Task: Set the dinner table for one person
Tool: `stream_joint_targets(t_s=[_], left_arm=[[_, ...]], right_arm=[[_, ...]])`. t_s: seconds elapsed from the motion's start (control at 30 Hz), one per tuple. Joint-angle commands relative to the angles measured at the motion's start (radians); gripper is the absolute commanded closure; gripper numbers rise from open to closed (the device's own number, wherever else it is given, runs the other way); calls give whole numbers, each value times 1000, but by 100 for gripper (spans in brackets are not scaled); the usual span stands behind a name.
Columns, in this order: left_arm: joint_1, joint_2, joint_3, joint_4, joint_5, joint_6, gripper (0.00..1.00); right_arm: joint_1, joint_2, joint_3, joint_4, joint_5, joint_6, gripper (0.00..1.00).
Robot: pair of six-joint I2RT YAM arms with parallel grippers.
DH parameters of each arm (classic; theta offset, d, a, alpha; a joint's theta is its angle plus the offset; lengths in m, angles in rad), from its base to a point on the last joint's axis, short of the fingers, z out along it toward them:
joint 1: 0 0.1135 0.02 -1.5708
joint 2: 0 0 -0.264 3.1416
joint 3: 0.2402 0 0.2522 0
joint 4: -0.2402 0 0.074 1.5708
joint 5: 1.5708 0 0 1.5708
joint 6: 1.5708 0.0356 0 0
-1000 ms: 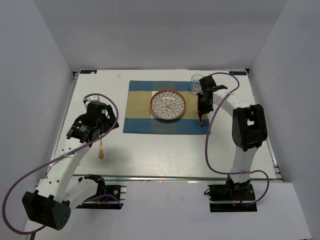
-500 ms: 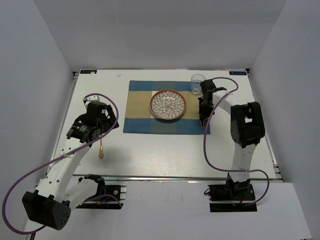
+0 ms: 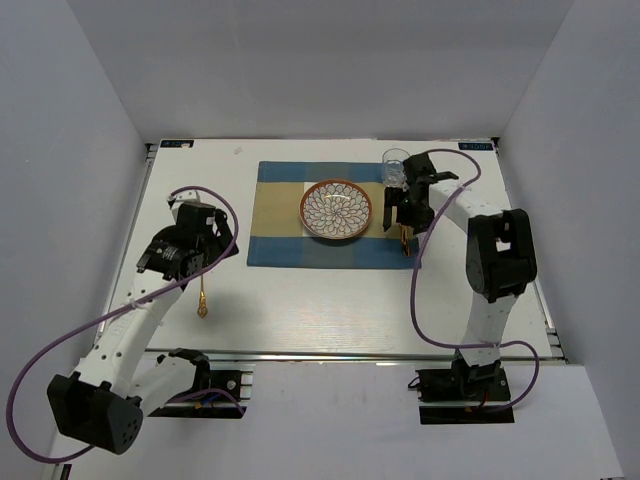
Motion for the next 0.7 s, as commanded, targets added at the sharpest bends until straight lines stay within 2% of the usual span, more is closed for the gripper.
stream_joint_targets(t_s=[0.0, 0.1, 0.2, 0.33, 0.5, 0.67], left_arm=[[15, 40, 10, -5, -36, -36, 2], [69, 123, 18, -30, -31, -81, 2], [138, 224, 35, -42, -5, -115, 2], [286, 351, 35, -3, 123, -110, 2], [352, 482, 23, 8, 168, -104, 2], [382, 568, -33, 42, 251, -165, 12]], right_arm=[[2, -158, 8, 8, -20, 21, 11], [6, -282, -63, 48, -77, 32, 11], [15, -399, -182, 138, -199, 33, 11], [28, -513, -323, 229, -347, 40, 11], [38, -634, -431, 282, -428, 33, 11], [40, -698, -442, 284, -465, 24, 11]])
